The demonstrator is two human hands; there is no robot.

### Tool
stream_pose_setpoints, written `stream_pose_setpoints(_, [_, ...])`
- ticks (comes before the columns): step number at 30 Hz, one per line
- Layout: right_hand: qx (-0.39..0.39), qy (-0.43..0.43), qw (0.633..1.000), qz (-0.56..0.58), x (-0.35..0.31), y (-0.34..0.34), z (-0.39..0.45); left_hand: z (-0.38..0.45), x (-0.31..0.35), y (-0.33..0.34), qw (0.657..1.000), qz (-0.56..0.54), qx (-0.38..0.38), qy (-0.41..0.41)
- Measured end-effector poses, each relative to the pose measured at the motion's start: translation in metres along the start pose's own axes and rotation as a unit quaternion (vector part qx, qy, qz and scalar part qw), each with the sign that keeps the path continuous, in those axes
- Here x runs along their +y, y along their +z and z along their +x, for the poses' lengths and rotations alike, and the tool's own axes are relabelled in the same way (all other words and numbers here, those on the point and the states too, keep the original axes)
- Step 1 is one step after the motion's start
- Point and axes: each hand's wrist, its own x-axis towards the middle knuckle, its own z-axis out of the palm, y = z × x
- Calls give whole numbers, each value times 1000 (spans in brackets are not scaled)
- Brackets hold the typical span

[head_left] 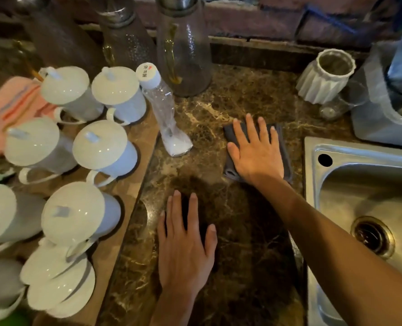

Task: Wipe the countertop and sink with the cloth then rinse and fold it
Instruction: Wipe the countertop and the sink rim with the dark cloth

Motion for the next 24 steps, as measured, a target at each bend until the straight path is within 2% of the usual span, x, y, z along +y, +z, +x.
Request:
stream_pose_setpoints(3, [0, -86, 996, -9, -18, 3, -19, 0, -1, 2, 1000, -16, 10, 11])
stream_pose_setpoints(9, [29, -181, 983, -4, -61, 20, -76, -2, -1, 3, 999, -42, 21, 7])
stream_pose_setpoints(11, [36, -191, 981, -9, -69, 23, -91, -2, -1, 1, 998, -56, 33, 6])
stream_pose_setpoints(16, [7, -128, 991, -26, -69, 21, -110, -4, -3, -4, 994, -96, 56, 3])
stream_pose_setpoints(18, [-3, -139, 990, -36, -75, 21, -106, -3, -4, -4, 992, -110, 63, -8])
stream_pose_setpoints(21, [26, -164, 986, -20, -96, 24, -83, -3, -3, -5, 990, -120, 71, -17])
stream_pose_setpoints(24, [20, -236, 972, 9, -118, 24, -66, -2, -4, -4, 986, -142, 85, -31])
